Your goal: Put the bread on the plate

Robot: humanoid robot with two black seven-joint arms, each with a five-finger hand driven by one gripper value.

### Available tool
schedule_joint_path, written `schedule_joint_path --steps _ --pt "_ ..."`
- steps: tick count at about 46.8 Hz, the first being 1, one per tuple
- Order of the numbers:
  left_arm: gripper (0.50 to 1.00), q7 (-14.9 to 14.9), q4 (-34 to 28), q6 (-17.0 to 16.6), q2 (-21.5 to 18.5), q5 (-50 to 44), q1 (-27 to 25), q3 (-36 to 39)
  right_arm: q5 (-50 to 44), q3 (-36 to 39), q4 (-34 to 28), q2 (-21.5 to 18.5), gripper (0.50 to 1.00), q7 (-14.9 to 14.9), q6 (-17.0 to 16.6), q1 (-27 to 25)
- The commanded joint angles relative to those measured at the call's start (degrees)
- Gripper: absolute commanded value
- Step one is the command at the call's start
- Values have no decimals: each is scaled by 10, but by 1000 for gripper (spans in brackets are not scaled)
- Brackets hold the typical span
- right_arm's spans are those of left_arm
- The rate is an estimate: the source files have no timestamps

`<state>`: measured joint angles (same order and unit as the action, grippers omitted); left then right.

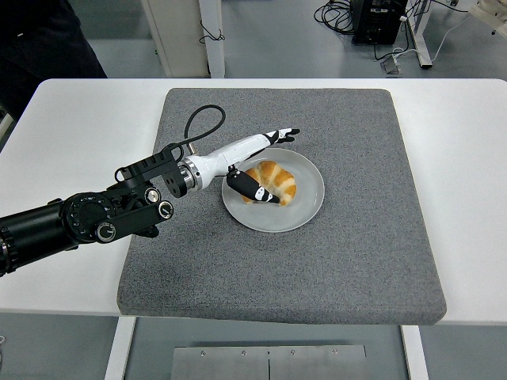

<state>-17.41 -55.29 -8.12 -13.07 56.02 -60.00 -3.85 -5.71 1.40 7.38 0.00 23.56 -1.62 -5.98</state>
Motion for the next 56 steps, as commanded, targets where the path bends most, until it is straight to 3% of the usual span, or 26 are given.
schedule_joint_path --steps 1,11,26,37,46,56 --pt "968 0 0 20 -2 -1 3 -26 0 0 0 0 1000 0 0 0" --pt "969 1 0 40 -13 -52 7 -82 0 0 0 0 1000 0 0 0" --pt "972 2 1 31 -31 -249 16 -159 0 0 0 0 1000 0 0 0" --pt "971 0 1 -2 -23 -317 23 -184 0 0 0 0 1000 0 0 0" --pt "972 -1 5 -113 16 -333 38 -194 0 0 0 0 1000 0 0 0" --pt "975 -21 28 -115 38 -364 80 -265 0 0 0 0 1000 0 0 0"
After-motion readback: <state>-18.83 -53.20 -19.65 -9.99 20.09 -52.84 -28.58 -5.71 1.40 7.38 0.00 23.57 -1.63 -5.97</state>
